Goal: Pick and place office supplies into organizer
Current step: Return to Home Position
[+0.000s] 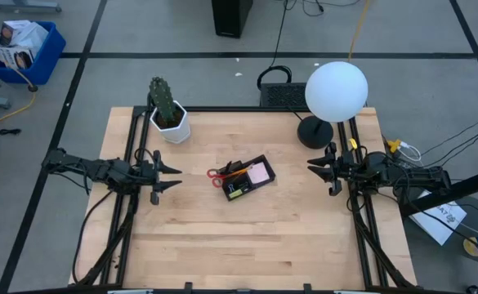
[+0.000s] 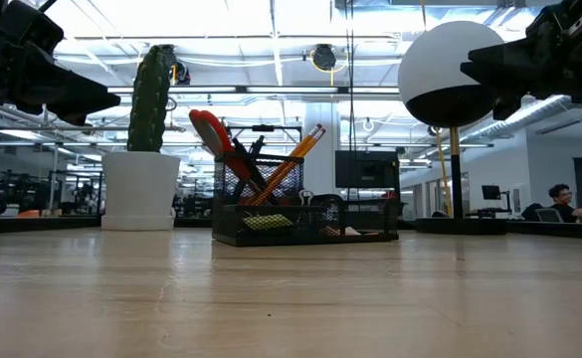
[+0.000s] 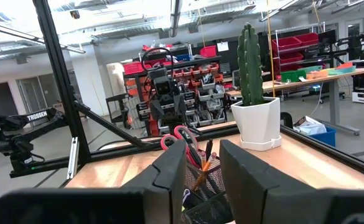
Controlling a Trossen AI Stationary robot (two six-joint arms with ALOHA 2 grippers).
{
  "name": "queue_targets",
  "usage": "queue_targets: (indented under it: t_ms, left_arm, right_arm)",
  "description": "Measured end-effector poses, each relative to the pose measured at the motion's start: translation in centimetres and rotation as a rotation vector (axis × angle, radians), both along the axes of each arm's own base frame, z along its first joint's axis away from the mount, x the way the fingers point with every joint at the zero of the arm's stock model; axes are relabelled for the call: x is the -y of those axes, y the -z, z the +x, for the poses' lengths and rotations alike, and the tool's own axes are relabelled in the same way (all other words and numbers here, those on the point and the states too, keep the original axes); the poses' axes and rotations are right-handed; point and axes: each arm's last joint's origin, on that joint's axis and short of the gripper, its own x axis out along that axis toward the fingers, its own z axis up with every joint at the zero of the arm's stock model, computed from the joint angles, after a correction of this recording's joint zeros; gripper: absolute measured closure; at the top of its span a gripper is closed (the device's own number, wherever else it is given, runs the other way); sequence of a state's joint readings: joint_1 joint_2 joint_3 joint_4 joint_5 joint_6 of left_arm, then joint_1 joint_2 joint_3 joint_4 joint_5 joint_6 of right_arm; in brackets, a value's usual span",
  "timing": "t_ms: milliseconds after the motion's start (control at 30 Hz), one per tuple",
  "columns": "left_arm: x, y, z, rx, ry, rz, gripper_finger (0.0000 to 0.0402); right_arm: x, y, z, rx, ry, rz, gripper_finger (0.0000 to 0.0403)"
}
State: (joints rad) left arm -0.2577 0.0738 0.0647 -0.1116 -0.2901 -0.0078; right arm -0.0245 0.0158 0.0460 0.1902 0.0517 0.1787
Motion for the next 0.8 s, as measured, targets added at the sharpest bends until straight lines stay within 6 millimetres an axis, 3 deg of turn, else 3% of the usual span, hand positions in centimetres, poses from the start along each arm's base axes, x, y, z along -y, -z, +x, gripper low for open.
queue_targets:
  t_ms: [800]
  left_arm:
    - [0.0,0.0,0.0,0.0,0.0,0.0,0.0243]
  right_arm:
    - [0.0,0.0,0.0,0.0,0.0,0.0,0.0313]
